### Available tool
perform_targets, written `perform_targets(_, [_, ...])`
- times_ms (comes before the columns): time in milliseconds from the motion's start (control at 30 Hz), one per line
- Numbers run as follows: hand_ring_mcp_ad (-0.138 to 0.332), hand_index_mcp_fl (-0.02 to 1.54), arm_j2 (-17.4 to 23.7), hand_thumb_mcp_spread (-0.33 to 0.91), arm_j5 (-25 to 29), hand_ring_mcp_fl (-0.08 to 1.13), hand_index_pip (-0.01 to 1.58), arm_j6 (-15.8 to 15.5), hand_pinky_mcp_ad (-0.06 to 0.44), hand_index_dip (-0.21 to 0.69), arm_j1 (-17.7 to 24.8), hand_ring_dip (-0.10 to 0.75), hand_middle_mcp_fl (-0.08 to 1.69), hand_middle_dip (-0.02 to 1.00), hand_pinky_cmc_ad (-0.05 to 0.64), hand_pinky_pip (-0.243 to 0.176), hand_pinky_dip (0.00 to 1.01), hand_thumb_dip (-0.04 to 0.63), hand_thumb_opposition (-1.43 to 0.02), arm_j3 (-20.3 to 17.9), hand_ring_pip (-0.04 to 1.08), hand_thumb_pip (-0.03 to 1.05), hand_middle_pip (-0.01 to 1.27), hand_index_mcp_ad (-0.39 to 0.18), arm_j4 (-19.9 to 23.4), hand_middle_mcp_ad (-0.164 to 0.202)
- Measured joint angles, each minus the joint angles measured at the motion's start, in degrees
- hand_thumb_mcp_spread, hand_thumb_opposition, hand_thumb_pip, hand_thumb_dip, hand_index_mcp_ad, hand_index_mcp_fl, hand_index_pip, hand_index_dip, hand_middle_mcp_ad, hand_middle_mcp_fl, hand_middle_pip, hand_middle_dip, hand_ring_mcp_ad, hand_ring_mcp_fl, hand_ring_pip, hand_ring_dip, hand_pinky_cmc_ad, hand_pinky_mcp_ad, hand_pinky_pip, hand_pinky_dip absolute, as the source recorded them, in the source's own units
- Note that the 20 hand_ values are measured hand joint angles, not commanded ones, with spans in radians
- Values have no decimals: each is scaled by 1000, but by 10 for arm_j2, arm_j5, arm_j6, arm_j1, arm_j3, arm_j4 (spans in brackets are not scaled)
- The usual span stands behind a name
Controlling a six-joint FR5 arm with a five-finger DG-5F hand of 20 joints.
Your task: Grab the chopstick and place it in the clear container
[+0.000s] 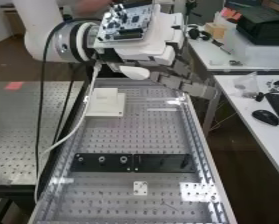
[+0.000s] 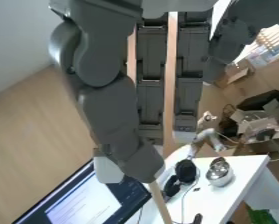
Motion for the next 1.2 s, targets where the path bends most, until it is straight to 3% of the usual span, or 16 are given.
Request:
perform_targets(333, [134, 1529, 69, 815, 12, 944, 141, -24, 199, 459, 58, 379, 1302, 600, 508, 82, 188, 328, -1124, -55, 94, 515, 278, -138, -27, 45])
perform_targets(633, [131, 1529, 87, 815, 70, 944, 126, -36, 199, 478, 127, 379, 1302, 600, 508, 82, 188, 335, -1124, -66, 91, 515, 278, -129, -72, 45])
perform_targets(900, [129, 1532, 43, 815, 145, 944, 117, -29, 195, 480, 189, 380, 1302, 604, 508, 82, 188, 332, -1122, -16, 89, 515, 274, -138, -150, 54])
perform_targets(1200, [129, 1532, -25, 819, 181, 944, 120, -1, 199, 483, 228, 380, 1302, 604, 506, 79, 188, 332, -1122, 62, 89, 515, 274, -136, -252, 52])
